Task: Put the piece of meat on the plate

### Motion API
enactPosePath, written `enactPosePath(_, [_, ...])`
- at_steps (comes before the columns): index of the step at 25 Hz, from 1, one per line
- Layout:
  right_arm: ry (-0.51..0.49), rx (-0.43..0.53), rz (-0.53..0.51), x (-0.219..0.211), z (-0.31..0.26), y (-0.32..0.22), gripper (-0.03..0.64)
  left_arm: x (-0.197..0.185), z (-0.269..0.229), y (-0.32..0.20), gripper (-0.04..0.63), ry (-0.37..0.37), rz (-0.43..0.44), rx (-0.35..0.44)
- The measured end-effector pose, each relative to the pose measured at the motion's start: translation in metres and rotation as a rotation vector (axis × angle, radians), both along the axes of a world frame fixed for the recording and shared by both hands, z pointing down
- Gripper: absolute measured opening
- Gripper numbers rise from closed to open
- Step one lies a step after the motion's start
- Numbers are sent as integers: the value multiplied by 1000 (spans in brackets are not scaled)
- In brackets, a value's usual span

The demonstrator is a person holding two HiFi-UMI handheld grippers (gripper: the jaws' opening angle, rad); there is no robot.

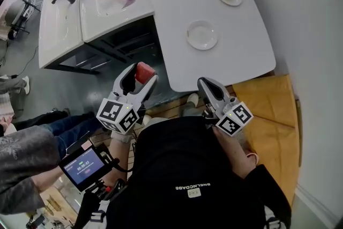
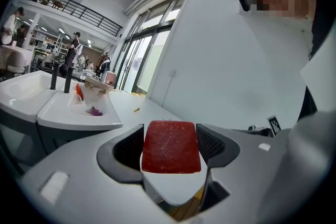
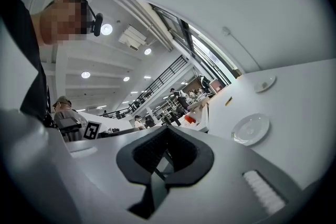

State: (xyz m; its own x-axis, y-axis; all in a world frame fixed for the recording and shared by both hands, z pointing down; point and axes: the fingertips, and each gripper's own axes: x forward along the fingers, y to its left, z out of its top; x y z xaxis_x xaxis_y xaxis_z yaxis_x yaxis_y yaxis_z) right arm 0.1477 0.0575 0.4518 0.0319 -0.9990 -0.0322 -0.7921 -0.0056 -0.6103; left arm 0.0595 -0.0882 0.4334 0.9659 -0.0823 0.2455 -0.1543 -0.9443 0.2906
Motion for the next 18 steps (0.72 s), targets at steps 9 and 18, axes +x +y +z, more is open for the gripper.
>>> enactPosePath(9, [-6,-37,-12,23,-21,5,5,32,-20,-4,331,-4,-8,-24])
enactPosePath(18, [-9,-67,27,42,-34,25,5,64,-31,6,331,-18,37,-32])
